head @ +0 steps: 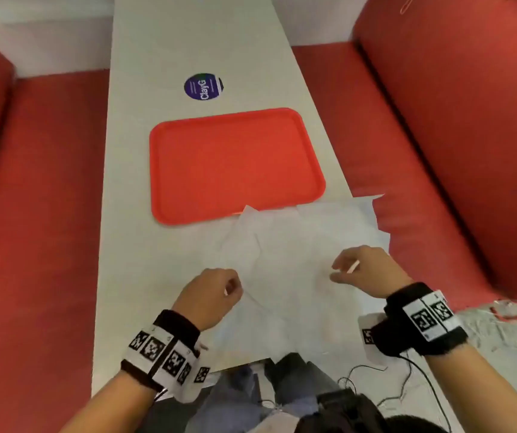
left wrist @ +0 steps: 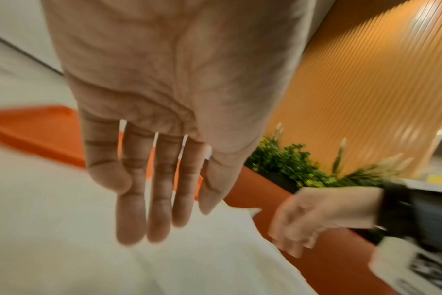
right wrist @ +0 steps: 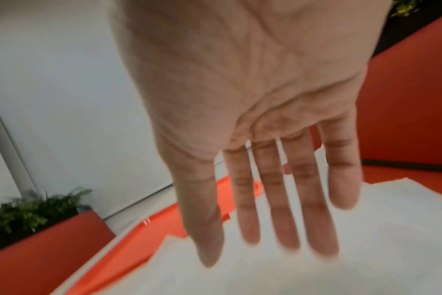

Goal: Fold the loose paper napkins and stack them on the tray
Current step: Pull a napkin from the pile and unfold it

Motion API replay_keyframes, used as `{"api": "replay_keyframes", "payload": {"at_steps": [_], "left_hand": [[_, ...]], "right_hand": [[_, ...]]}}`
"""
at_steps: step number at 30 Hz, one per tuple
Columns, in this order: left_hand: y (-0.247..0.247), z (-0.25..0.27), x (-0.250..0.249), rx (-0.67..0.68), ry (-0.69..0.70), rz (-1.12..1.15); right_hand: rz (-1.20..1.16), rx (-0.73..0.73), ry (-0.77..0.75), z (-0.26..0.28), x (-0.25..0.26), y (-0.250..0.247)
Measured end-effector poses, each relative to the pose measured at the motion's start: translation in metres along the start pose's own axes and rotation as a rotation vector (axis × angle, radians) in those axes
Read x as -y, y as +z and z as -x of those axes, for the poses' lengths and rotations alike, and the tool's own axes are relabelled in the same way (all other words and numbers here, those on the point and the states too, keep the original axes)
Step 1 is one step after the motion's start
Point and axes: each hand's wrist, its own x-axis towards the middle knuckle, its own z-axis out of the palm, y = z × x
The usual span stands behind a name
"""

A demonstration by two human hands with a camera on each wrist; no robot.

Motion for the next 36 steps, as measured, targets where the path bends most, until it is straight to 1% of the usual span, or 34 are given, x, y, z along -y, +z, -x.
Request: {"api": "replay_keyframes", "payload": {"at_steps": [2, 3, 4, 6, 7, 8, 10, 12, 15, 18, 21, 22, 24, 26, 27, 29, 32, 34, 36], "left_hand": [[0.014, -0.022, -0.011, 0.032, 0.038, -0.049], [0.022, -0.033, -0.016, 0.065, 0.061, -0.101], [0.029, -0.042, -0.021, 0.104, 0.078, -0.157], [0.042, -0.057, -0.025, 0.156, 0.068, -0.256], [0.047, -0.062, -0.025, 0.149, 0.047, -0.281], [0.050, -0.066, -0.026, 0.111, 0.031, -0.300], [0.055, -0.071, -0.030, -0.023, 0.020, -0.305], [0.056, -0.073, -0.031, -0.108, 0.010, -0.217], [0.050, -0.072, -0.031, -0.112, 0.003, -0.032], [0.044, -0.071, -0.030, -0.136, 0.054, -0.065], [0.040, -0.069, -0.031, -0.169, 0.038, -0.011], [0.039, -0.068, -0.031, -0.185, 0.018, 0.030], [0.036, -0.067, -0.032, -0.208, -0.036, 0.138], [0.032, -0.065, -0.031, -0.228, -0.074, 0.264], [0.029, -0.065, -0.030, -0.239, -0.088, 0.325], [0.022, -0.063, -0.028, -0.252, -0.111, 0.428], [0.013, -0.060, -0.024, -0.234, -0.110, 0.562], [0.009, -0.057, -0.021, -0.222, -0.072, 0.660], [0.008, -0.054, -0.020, -0.236, -0.012, 0.770]], "right_hand": [[0.036, -0.088, 0.109, -0.013, 0.006, 0.011], [0.030, -0.108, 0.152, -0.017, 0.007, 0.019], [0.016, -0.131, 0.179, -0.018, 0.011, 0.026], [-0.050, -0.158, 0.207, -0.019, 0.006, 0.043], [-0.066, -0.164, 0.202, -0.019, 0.003, 0.050], [-0.054, -0.177, 0.187, -0.019, 0.001, 0.056], [-0.001, -0.214, 0.153, -0.020, -0.002, 0.065], [0.030, -0.239, 0.134, -0.020, -0.005, 0.068], [0.044, -0.246, 0.120, -0.019, -0.009, 0.068], [0.066, -0.237, 0.106, -0.018, -0.009, 0.066], [0.120, -0.250, 0.080, -0.011, -0.004, 0.061], [0.151, -0.270, 0.041, -0.007, -0.001, 0.060], [0.198, -0.269, -0.098, 0.002, 0.009, 0.061], [0.223, -0.202, -0.229, 0.012, 0.022, 0.069], [0.234, -0.169, -0.264, 0.015, 0.027, 0.074], [0.238, -0.141, -0.282, 0.016, 0.034, 0.083], [0.235, -0.141, -0.302, 0.014, 0.039, 0.087], [0.222, -0.142, -0.352, 0.015, 0.043, 0.082], [0.118, -0.180, -0.413, 0.018, 0.047, 0.072]]}}
